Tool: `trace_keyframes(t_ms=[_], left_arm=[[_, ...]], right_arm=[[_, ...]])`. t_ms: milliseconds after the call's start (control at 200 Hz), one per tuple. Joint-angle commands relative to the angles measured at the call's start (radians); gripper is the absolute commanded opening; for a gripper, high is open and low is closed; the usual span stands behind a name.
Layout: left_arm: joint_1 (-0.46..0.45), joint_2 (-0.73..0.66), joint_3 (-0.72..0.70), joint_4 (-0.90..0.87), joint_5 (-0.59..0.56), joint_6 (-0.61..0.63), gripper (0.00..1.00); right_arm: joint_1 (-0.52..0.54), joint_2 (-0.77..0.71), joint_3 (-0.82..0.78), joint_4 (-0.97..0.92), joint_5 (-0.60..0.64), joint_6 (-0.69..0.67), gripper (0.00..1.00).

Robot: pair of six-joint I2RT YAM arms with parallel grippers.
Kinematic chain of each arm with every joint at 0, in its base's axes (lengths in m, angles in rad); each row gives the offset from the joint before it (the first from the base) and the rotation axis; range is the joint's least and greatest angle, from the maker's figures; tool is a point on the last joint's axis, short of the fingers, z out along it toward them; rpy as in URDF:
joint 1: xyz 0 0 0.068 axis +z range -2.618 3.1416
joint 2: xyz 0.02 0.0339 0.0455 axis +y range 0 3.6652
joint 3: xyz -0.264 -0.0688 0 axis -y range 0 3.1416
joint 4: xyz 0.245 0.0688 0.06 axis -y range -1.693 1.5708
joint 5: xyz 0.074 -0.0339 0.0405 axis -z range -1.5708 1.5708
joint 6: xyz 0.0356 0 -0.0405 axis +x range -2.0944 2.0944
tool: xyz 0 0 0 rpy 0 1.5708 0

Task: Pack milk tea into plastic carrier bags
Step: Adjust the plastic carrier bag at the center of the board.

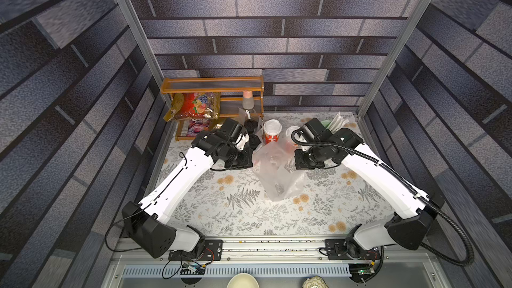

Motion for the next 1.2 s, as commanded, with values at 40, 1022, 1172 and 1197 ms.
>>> trace_keyframes(t_ms=[40,1022,1172,1197], left_arm=[[-0.009,0.029,0.051,0.03,-0.052,-0.045,0.0],[-0.126,0.173,0.226,-0.206,-0.152,-0.039,0.41],[-0.092,0.142,0.21,-0.213,-0.157,-0.03,0.22],[-0.087,0.135,0.204,-0.21,-0.155,-0.028,0.17]], right_arm=[[0.012,0.001,-0.037,0.078,-0.081,0.017,0.0],[0.012,0.009,-0.08,0.159,-0.134,0.07,0.0],[0.012,0.006,-0.081,0.159,-0.135,0.074,0.0],[0.012,0.008,-0.081,0.161,-0.135,0.076,0.0]])
